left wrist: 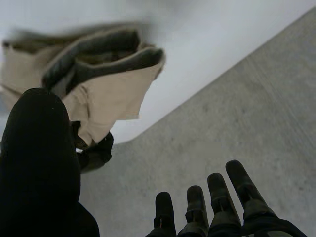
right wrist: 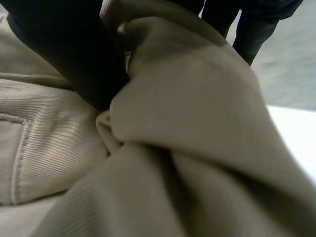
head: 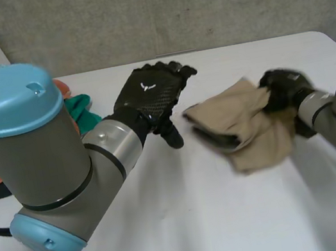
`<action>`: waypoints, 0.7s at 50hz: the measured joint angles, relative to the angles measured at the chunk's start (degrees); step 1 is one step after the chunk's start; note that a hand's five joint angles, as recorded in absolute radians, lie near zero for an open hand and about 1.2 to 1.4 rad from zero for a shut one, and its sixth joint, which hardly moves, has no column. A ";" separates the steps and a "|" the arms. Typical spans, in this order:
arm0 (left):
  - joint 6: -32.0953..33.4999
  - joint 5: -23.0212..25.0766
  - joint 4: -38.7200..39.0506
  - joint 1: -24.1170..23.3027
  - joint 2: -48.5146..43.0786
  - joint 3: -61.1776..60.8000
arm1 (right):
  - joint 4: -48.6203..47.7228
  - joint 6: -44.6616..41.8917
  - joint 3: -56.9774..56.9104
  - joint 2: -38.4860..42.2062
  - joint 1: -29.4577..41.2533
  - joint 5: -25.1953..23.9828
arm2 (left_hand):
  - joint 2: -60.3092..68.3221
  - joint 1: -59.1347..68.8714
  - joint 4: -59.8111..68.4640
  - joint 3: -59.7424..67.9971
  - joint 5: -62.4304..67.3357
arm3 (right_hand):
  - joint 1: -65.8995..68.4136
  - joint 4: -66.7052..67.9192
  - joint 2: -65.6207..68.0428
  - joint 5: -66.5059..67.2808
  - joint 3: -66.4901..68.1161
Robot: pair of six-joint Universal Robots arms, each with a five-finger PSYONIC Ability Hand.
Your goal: Fold the laundry.
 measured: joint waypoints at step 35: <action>-1.77 0.84 0.16 -5.81 -4.11 9.15 | 10.73 -0.96 -63.03 36.05 -20.26 8.77 | 0.00 0.00 0.00 0.00 0.00 | 0.00 2.58 0.35 0.77 0.96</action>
